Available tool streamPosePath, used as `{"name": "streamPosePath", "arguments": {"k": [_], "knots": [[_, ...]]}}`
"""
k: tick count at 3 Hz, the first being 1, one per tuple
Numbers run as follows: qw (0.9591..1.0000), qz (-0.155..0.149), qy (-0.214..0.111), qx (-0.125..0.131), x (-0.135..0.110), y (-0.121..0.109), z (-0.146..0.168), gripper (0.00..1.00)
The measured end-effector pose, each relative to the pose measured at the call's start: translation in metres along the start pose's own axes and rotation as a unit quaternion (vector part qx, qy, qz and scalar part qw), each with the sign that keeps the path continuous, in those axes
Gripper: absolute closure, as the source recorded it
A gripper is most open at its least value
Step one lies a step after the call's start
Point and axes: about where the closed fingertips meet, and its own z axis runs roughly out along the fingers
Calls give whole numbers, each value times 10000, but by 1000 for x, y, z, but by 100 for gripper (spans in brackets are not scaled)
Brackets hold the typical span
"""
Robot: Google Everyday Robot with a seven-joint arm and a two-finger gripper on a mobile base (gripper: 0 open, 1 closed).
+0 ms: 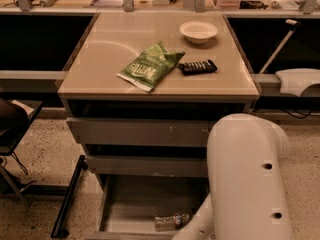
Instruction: Pick water bottle from bottom drawer and place on counter
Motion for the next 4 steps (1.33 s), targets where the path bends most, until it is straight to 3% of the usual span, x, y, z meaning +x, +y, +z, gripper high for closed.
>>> {"name": "streamPosePath", "arguments": {"k": [1, 2, 3, 4], "knots": [[9983, -199, -243, 482, -24, -24, -29, 0], [9869, -358, -744, 1386, -49, -44, -90, 0], [9706, -489, -1041, 2115, -53, -37, -147, 0], [9631, -625, -1149, 2351, -68, -36, -168, 0]]}}
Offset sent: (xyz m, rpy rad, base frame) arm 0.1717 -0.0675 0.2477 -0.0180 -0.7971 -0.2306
